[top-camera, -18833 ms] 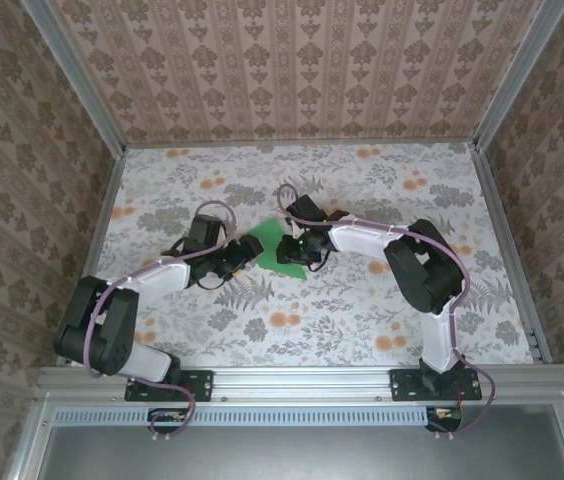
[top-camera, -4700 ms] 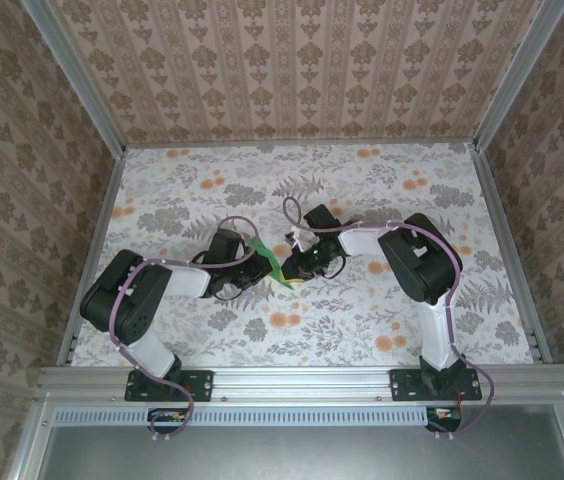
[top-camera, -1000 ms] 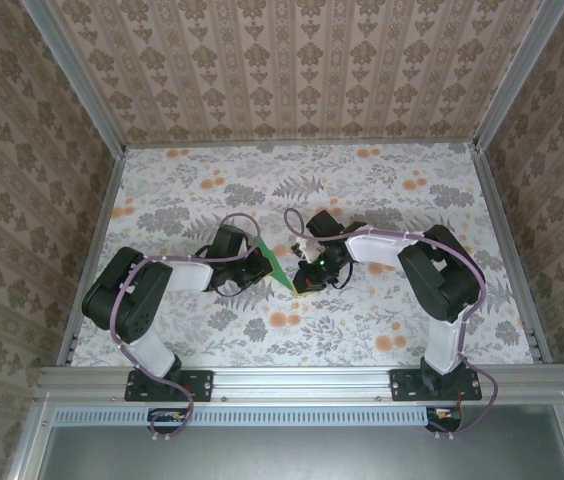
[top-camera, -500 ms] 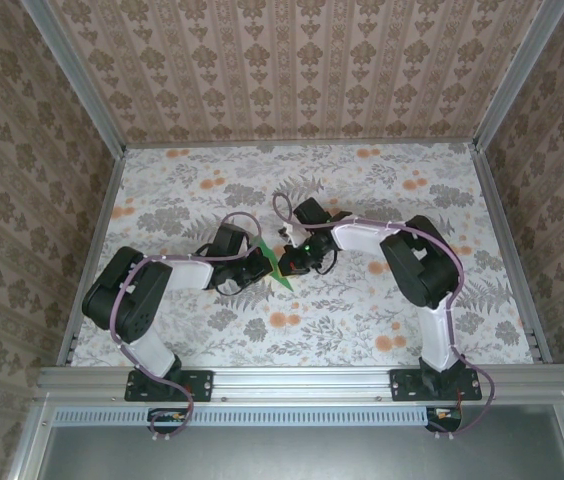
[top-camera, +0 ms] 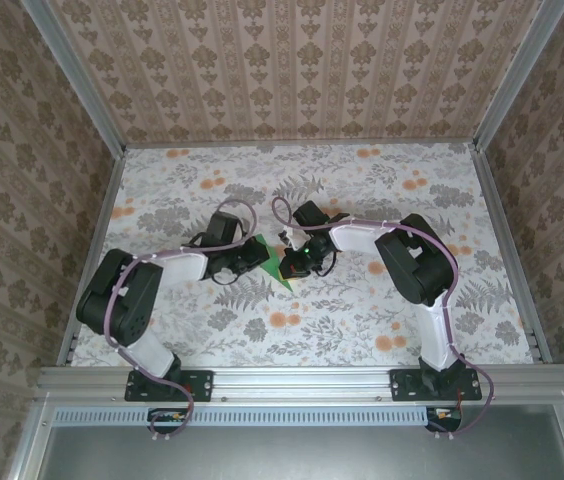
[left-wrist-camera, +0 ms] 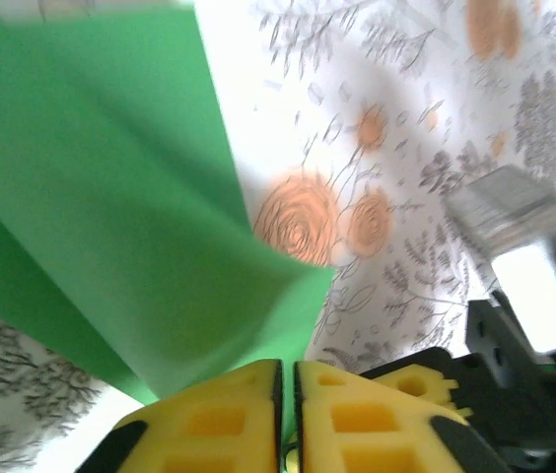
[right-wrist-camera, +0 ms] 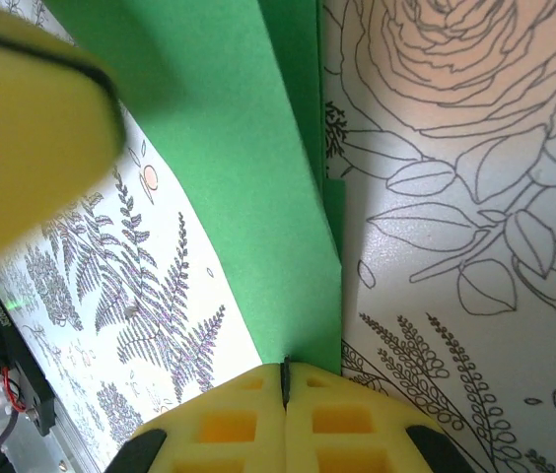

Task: Fold a paper plane with a square sheet of paper (pick it up from the middle)
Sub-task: Fold the wing for the fifth time at the center of the table.

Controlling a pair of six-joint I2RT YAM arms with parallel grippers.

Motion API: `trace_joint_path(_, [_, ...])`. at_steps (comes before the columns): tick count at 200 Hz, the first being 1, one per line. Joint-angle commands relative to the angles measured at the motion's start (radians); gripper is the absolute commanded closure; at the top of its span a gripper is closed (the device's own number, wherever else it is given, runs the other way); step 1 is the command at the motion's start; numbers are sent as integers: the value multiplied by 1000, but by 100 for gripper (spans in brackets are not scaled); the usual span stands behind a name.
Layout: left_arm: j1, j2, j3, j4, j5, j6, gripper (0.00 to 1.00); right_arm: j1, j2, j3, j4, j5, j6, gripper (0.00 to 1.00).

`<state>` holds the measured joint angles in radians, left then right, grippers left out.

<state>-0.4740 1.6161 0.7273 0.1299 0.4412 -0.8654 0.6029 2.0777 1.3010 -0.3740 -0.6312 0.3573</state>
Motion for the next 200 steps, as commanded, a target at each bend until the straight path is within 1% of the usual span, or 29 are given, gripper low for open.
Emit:
trace_joint_path(1, [52, -55, 13, -58, 12, 73, 81, 5, 31, -10, -85, 102, -24, 100])
trace_joint_path(23, [71, -73, 3, -56, 31, 105, 78, 5, 33, -5, -90, 103, -25, 100])
trace_joint_path(60, [72, -77, -14, -27, 49, 131, 78, 5, 38, 1, -94, 98, -25, 100])
trace_joint_path(123, [66, 7, 1, 23, 96, 136, 79, 6, 48, 9, -104, 91, -27, 100])
trace_joint_path(200, [66, 87, 22, 23, 58, 155, 81, 7, 50, 4, -111, 86, -32, 99])
